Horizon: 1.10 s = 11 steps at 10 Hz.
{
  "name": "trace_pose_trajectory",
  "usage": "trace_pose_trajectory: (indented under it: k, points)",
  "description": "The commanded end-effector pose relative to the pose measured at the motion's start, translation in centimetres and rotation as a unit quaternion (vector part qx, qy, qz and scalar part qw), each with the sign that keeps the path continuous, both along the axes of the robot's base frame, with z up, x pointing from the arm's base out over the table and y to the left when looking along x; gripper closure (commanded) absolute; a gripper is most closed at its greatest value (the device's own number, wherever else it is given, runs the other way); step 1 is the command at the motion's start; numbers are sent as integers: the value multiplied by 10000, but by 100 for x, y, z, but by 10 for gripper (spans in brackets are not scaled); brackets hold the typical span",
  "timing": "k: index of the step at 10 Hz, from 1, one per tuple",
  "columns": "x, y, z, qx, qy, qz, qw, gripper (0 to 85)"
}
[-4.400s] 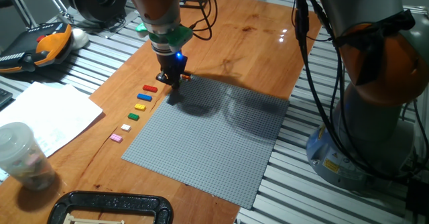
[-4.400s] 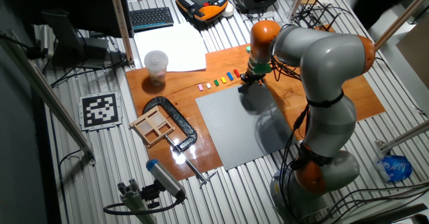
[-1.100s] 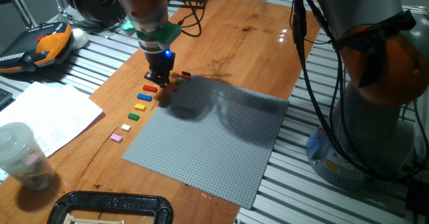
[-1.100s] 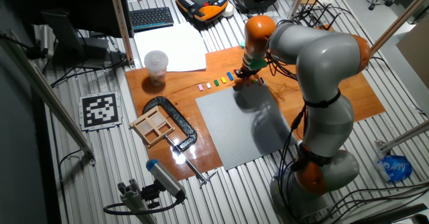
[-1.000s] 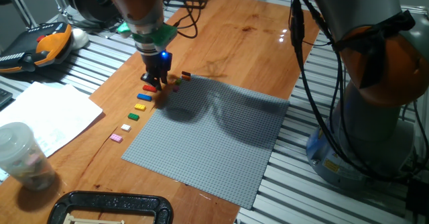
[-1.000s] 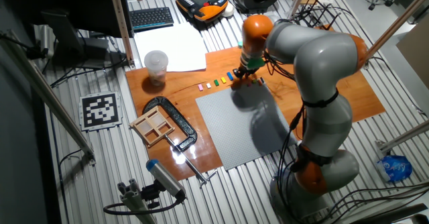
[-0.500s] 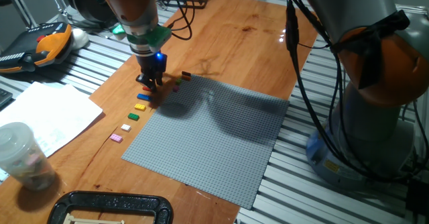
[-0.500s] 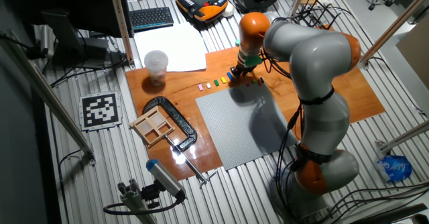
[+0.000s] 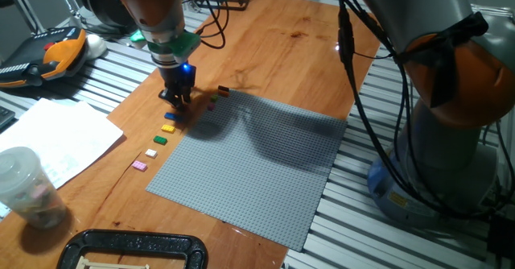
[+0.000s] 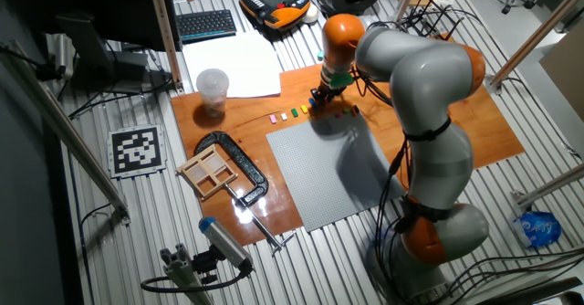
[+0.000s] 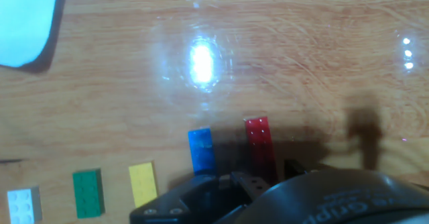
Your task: Build with small Lego blocks
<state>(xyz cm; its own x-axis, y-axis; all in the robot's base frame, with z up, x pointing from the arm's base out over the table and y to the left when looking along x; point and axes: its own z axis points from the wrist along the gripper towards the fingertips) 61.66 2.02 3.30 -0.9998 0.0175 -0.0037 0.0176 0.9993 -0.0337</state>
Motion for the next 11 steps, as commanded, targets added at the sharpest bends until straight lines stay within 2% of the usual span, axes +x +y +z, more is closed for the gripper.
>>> trace_pose_trajectory:
  k: [1, 7, 8, 9, 10, 11]
  points:
    - [20, 3, -16, 8, 6, 14, 10000, 510]
    - [116, 14, -92, 46, 16, 75, 10000, 510]
    - [116, 17, -93, 23, 17, 113, 9999, 680]
    - [115, 17, -93, -46, 36, 204, 9998, 680]
    - [115, 14, -92, -53, 53, 242, 9997, 850]
    - [112, 15, -89, -53, 69, 257, 9996, 850]
